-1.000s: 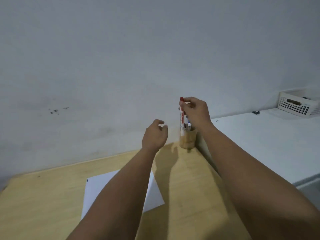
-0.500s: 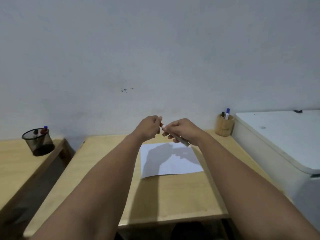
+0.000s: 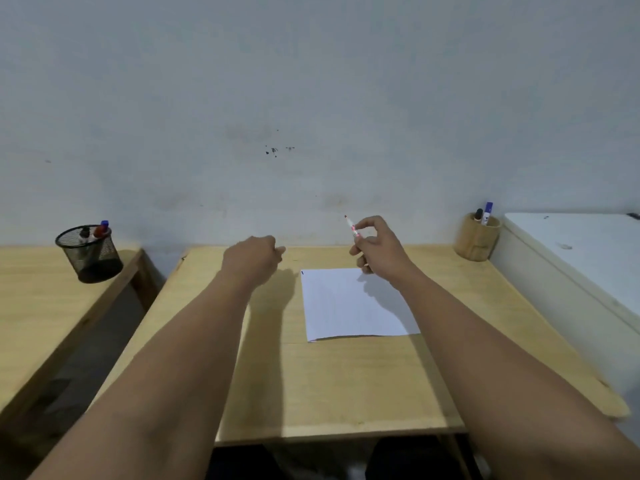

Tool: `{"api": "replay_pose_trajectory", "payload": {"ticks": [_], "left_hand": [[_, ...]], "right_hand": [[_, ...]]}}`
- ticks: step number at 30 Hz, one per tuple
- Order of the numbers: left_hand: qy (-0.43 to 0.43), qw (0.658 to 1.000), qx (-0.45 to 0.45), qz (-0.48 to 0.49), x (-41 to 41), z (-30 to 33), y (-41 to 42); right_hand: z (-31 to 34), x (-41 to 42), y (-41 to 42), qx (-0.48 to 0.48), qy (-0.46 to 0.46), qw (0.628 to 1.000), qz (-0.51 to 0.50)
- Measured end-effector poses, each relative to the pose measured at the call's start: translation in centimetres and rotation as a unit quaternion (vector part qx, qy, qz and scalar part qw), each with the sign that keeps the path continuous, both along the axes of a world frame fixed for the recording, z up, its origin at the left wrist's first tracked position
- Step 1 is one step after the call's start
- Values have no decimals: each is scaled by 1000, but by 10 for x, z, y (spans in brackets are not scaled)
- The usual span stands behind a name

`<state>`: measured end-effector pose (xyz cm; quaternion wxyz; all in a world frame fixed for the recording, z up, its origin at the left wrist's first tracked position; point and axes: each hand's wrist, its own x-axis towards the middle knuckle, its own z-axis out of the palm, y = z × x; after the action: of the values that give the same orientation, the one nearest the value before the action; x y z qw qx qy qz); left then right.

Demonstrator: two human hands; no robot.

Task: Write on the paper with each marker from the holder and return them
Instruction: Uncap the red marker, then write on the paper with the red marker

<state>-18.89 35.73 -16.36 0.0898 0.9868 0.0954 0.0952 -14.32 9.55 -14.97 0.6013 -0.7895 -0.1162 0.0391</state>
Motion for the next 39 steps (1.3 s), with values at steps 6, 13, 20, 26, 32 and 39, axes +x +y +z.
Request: {"api": "replay_pose_trajectory", "payload": {"ticks": [6, 13, 20, 26, 32, 39], "left_hand": [[65, 997, 42, 3, 13, -49, -3], [22, 999, -28, -1, 16, -52, -4], [-162, 977, -60, -127, -43, -57, -14], [-32, 991, -16, -132, -72, -76, -20], [18, 991, -29, -126, -79, -75, -24], [46, 991, -35, -119, -76, -79, -23]], "right_hand": [[6, 15, 11, 197, 128, 972, -10], [-18, 39, 16, 180, 82, 976, -94], [-24, 35, 36, 198, 90, 971, -101], [-45, 31, 64, 112, 73, 987, -92], [-52, 24, 82, 106, 95, 989, -47], [-69, 33, 96, 88, 83, 991, -54]]}}
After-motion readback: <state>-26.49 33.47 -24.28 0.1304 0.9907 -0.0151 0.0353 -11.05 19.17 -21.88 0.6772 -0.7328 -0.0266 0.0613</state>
